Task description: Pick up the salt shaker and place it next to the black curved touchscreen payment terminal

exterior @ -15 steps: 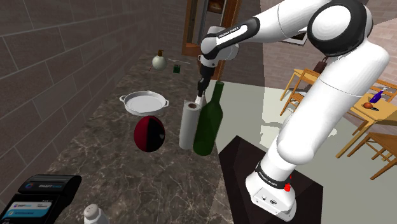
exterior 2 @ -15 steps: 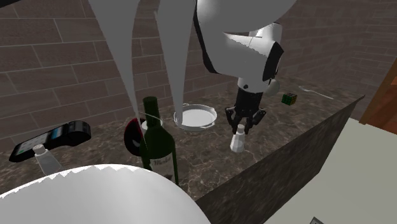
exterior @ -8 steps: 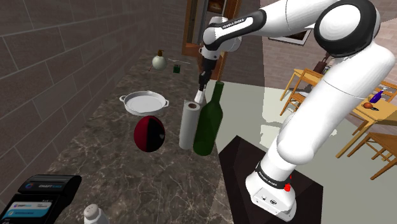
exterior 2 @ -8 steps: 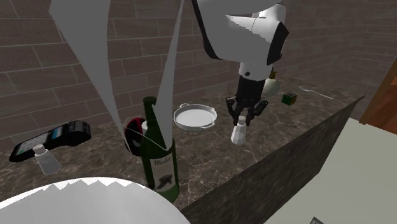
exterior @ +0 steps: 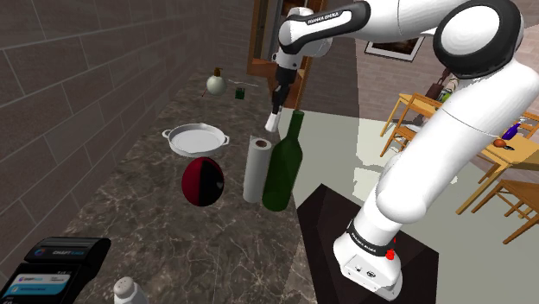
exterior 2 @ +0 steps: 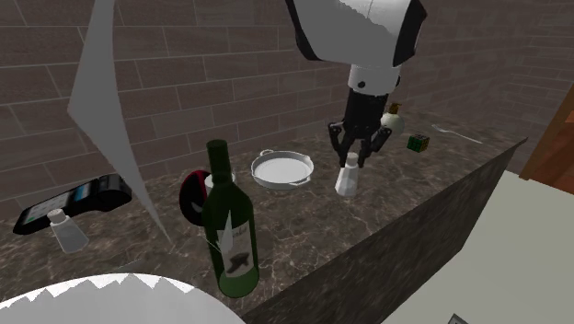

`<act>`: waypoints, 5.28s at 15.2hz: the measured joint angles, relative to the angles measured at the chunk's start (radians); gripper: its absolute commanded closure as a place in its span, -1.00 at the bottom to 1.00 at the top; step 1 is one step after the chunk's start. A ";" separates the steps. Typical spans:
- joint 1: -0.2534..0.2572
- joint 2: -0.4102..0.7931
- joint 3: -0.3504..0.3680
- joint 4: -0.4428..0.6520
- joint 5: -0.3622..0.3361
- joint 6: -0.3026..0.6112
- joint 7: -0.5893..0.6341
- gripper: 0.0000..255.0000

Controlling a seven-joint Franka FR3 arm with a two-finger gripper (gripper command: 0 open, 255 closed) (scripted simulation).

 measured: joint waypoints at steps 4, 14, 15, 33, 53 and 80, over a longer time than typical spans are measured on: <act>0.000 -0.012 0.001 0.043 -0.004 -0.055 0.004 1.00; 0.006 -0.031 0.012 0.140 -0.008 -0.169 0.026 1.00; 0.012 -0.049 0.023 0.126 -0.011 -0.172 0.044 1.00; 0.166 -0.290 0.321 -0.114 0.055 -0.147 0.472 1.00; 0.334 -0.132 0.689 0.047 0.138 -0.098 0.974 1.00; 0.597 0.474 0.937 0.579 -0.203 -0.083 1.555 1.00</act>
